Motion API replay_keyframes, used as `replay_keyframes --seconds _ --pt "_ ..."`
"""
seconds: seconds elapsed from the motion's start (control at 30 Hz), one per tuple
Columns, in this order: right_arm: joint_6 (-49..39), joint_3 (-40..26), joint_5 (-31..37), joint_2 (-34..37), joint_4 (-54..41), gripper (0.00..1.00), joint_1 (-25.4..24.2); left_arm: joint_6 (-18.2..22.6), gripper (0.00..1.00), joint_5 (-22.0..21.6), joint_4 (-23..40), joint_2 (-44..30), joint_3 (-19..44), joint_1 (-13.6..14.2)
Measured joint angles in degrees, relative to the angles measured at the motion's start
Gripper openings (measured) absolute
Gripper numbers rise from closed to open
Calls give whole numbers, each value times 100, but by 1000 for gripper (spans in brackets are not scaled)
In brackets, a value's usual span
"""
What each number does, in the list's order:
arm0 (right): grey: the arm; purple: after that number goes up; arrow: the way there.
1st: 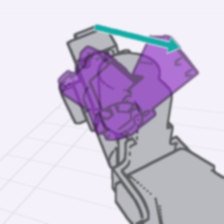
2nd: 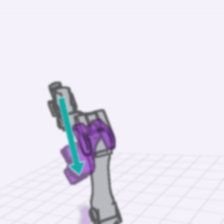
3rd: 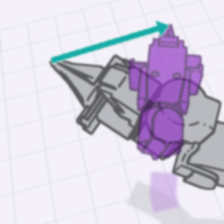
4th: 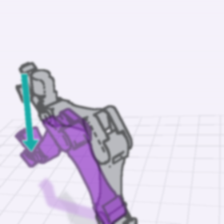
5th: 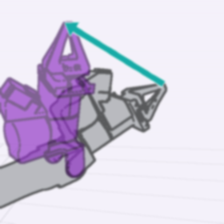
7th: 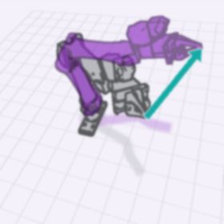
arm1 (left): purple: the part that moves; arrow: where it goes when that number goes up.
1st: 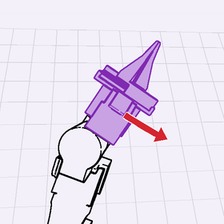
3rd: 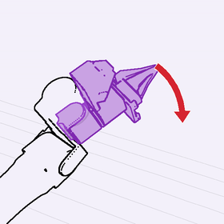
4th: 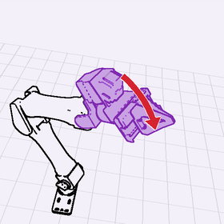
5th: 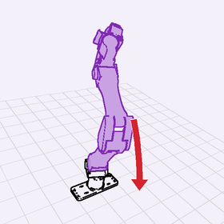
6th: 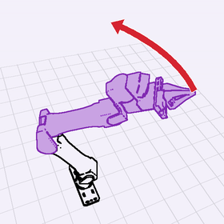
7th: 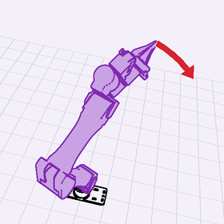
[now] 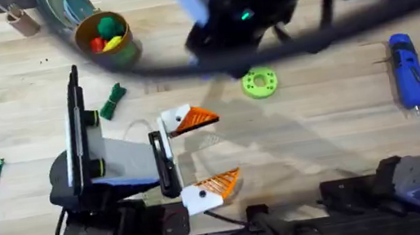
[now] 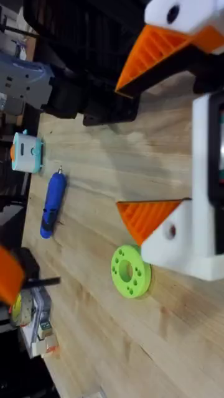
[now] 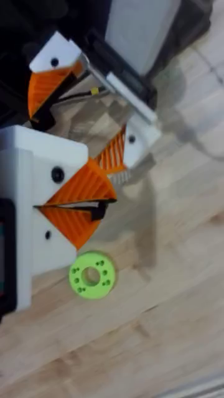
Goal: Pick up the gripper from the table and insert it into the empty holder that is missing its gripper. Then pick up a screw, insert it into the mounting hole, and use the screwdriver to tighten it. Finally, clean up the table by picking up the vegetable and placing it into the bucket.
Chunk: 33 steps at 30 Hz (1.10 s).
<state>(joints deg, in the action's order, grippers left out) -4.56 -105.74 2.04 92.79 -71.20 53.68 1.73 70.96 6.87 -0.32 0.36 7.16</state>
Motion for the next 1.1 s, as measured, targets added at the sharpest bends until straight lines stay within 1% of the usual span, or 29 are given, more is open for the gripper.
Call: replay_keyframes --seconds 0.2,0.37,0.67,0.9,1.1 --pt "0 -115 -4 275 -7 8 626 -1 993 0 0 0 0 0" --pt "0 -115 -2 438 -7 8 878 -1 993 0 10 0 0 0" --pt "0 -116 105 586 59 8 1070 0 993 -1 28 2 0 0" --pt "0 -122 194 586 61 8 1081 -1 993 0 28 0 -1 0" --pt "7 -124 397 586 51 8 1081 -1 993 0 28 1 0 0"
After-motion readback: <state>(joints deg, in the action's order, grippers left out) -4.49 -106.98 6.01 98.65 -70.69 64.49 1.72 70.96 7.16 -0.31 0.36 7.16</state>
